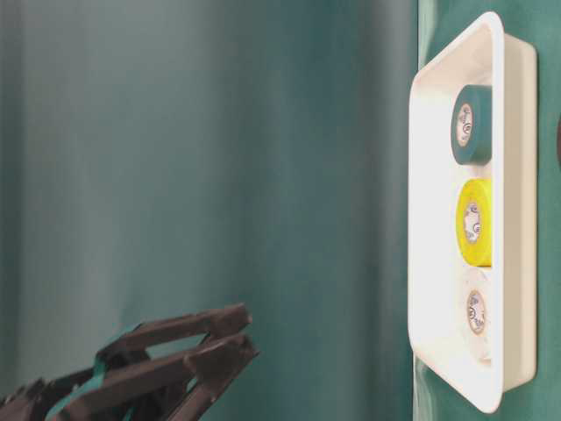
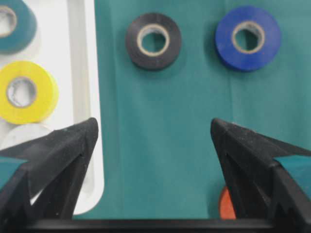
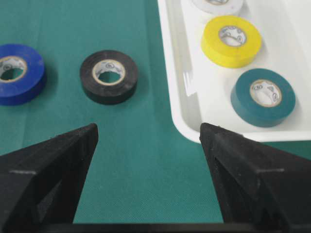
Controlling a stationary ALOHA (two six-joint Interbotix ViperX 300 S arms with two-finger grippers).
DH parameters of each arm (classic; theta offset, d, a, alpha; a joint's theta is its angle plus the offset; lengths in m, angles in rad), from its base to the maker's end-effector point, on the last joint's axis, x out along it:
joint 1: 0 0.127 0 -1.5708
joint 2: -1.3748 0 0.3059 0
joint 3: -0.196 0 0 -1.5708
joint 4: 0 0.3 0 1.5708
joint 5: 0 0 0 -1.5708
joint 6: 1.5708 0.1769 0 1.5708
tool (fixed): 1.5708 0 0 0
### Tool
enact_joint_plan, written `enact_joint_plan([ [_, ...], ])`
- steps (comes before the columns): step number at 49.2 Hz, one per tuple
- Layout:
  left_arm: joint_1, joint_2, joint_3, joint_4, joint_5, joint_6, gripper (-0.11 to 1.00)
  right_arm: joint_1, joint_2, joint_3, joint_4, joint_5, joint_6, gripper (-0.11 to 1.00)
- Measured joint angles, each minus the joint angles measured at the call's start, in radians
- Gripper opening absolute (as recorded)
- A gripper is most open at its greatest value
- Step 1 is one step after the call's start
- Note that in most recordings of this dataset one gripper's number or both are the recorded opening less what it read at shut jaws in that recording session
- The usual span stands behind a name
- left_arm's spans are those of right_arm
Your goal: Pick up the tape from a random location and place it into the white case.
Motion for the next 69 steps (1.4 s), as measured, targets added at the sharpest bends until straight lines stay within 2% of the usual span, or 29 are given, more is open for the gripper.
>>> enact_joint_plan([
  [20,-0.011,-0.201,0.215,-0.002,-0.256,0.0,0.99,0.0,0.0,0.0,0.0,0.0,0.0,0.84],
  [41,-0.011,-0.325,0.419,-0.008,-0.425,-0.011,0.99,0.0,-0.002,0.0,0.002,0.0,0.0,0.84],
  [69,-0.012,-0.393,0.566,-0.009,-0.604,-0.011,0.99,0.0,-0.005,0.0,0.0,-0.003,0.0,0.84],
])
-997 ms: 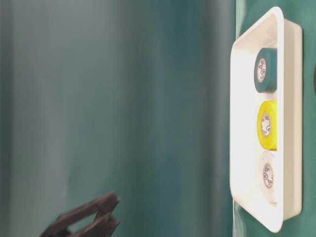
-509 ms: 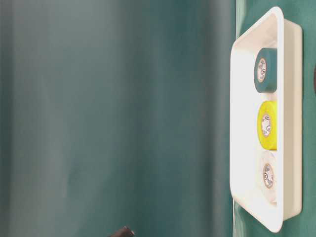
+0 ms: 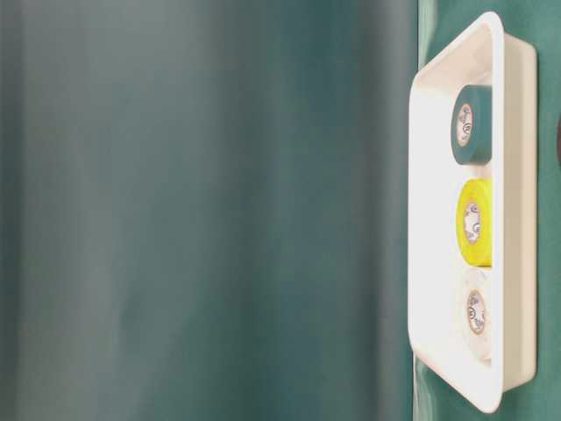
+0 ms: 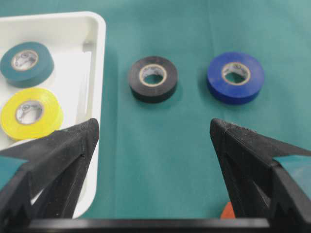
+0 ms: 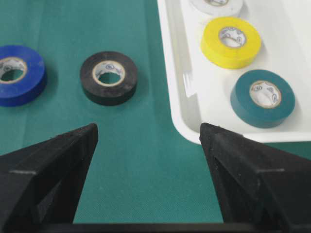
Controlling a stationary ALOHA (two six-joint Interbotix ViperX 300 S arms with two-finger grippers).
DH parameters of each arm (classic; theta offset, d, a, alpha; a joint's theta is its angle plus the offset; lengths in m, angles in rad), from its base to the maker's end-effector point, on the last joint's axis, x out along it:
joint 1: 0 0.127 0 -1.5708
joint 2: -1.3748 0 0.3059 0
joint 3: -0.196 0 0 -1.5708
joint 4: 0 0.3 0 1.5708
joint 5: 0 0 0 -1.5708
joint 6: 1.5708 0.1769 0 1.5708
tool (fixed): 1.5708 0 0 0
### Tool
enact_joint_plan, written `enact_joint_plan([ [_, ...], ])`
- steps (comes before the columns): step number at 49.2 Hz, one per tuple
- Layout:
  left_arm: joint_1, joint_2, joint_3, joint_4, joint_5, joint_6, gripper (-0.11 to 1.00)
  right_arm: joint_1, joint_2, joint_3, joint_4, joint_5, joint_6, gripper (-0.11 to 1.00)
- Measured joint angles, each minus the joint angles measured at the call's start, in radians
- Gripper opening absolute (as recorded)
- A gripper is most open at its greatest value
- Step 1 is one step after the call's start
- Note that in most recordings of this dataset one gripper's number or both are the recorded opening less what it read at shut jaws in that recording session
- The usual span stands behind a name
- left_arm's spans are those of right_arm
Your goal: Pick up the tape from a random location and place it into the white case.
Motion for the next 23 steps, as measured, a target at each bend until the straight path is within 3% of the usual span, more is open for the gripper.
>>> enact_joint_plan([
  [23,0.0,0.0,0.003,0.002,-0.015,0.0,0.99,0.0,-0.046,-0.021,-0.035,-0.055,0.0,0.84],
])
